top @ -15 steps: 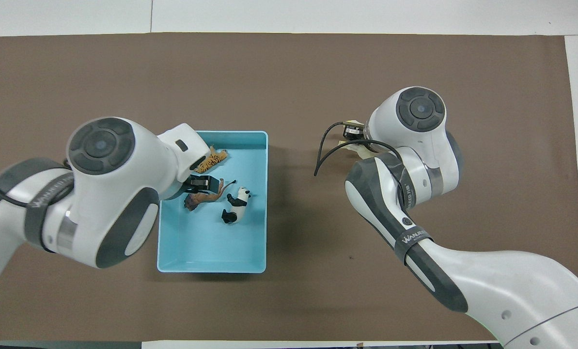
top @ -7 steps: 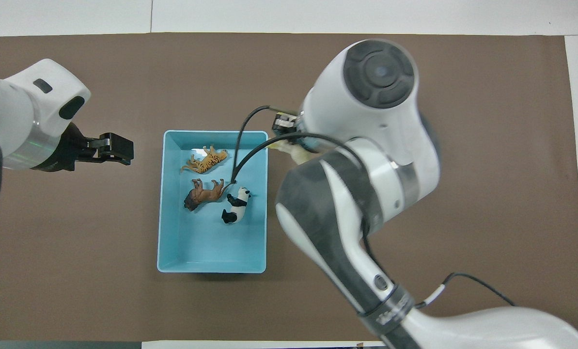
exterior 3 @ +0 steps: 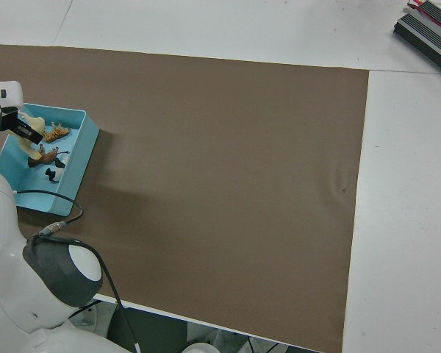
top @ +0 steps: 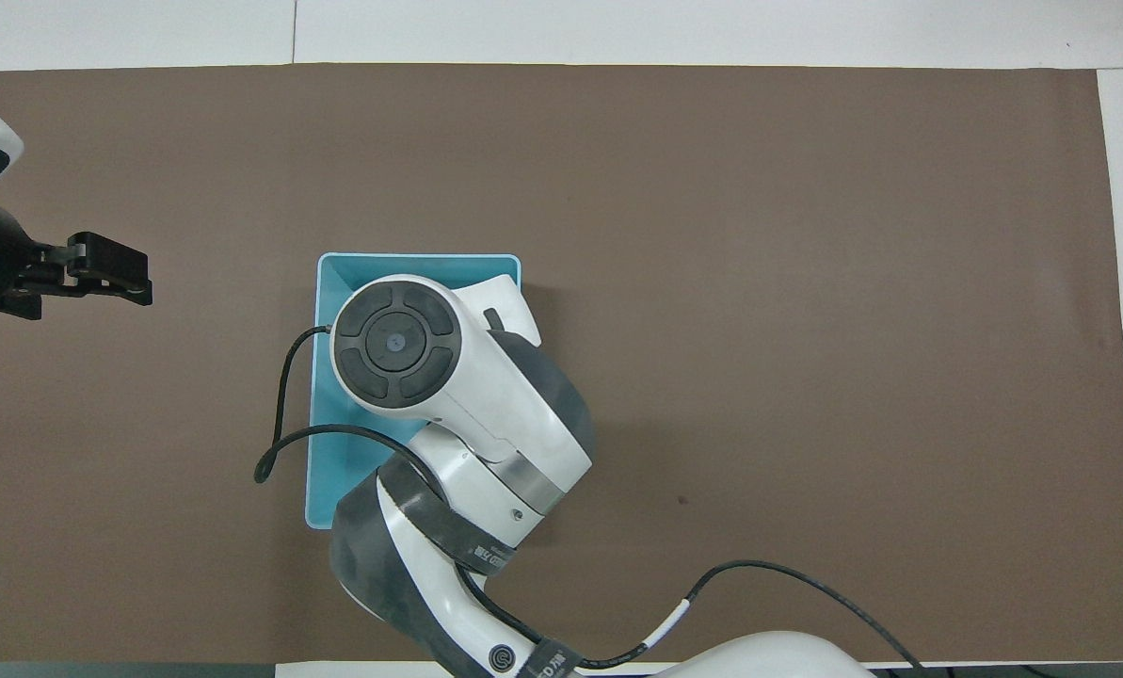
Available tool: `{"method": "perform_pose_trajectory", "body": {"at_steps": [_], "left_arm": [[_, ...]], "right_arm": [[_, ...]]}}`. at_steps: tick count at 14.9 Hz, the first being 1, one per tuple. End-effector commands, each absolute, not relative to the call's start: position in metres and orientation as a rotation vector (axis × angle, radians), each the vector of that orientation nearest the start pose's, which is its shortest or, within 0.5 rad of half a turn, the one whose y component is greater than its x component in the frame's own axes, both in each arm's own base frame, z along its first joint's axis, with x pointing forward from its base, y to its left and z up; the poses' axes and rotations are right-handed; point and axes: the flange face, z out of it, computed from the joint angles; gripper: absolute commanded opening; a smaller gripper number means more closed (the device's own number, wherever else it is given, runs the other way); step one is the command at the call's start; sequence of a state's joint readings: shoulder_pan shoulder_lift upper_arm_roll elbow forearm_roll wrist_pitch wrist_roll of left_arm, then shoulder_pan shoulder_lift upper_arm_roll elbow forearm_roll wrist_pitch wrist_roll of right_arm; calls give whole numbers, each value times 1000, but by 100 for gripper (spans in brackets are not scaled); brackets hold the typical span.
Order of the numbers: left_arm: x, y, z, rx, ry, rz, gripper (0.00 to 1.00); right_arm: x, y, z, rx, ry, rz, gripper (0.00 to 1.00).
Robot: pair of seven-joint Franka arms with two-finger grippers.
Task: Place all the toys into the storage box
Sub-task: 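Lower the cream horse into the box with the right gripper and release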
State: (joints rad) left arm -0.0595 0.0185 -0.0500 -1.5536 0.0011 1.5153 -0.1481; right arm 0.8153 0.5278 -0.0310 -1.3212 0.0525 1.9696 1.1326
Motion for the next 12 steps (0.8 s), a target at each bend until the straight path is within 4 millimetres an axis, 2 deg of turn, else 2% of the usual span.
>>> {"method": "perform_pose_trajectory", "body": {"at_steps": [1,2,4,5,6,7,9,11,12], "left_arm": [[552,-64,624,-3144,-2,105,100],[552,-64,625,-3142,-2,105,100],[554,-62,625,-3141,-4,90,100],[556,-63,625,-3147,-2,62,100],[556,-64,621,-3145,3,64,100],[556,-63,621,-3143,-2,68,100],[554,-61,623,-3140,-7,84,100],[551,-62,622,-3136,0,98,100],[547,-62,617,-3135,2,98,100]], "right_arm": [[513,540,406,-2961,573,-109,0],[510,543,404,-2964,558,-118,0],[507,549,384,-2978,552,-106,0],[500,558,381,-2967,527,-116,0],[499,558,381,-2966,530,-114,0],[498,559,379,-2964,552,-97,99],[499,558,383,-2942,639,-92,100],[502,549,382,-2988,669,-59,100],[506,547,392,-2990,680,-56,100]]}}
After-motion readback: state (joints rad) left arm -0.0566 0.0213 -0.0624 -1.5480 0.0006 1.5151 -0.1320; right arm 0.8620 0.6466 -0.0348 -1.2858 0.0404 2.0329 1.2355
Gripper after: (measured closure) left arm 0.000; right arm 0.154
